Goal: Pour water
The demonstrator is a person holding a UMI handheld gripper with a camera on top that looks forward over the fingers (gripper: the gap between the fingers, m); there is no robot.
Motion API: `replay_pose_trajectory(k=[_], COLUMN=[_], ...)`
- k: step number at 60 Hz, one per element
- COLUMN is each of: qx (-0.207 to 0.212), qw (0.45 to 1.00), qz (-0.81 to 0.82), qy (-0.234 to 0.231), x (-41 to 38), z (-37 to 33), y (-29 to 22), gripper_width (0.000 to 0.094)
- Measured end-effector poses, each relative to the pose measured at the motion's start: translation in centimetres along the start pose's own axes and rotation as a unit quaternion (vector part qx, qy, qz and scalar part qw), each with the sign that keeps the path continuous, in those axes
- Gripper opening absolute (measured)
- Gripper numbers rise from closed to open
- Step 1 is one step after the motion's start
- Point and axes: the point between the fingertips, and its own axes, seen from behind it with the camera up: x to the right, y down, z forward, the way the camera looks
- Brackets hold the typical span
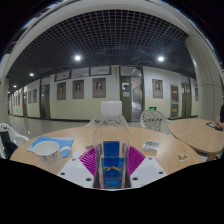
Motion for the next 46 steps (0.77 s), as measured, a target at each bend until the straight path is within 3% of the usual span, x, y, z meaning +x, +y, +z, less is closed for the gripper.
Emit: replay_pose_trajectory(k=[5, 8, 14, 32, 46], qx=[-0.003, -0.012, -0.02, -0.051, -0.049], qw=[1.0, 1.0, 1.0, 0.998, 0.991], qz=[-0.002, -0.002, 0.0, -0.001, 0.039], qy=[-0.004, -0.004, -0.011, -0.021, -0.114], x=[-0.1, 0.0, 0.2, -0.6, -8.7], z=[0.3, 0.9, 0.7, -4.6, -5.1], y=[-0.4, -0.8, -2.5, -4.2, -8.0], gripper_width=[0.0435, 0.0534, 0.0869, 0.0847, 0.0845])
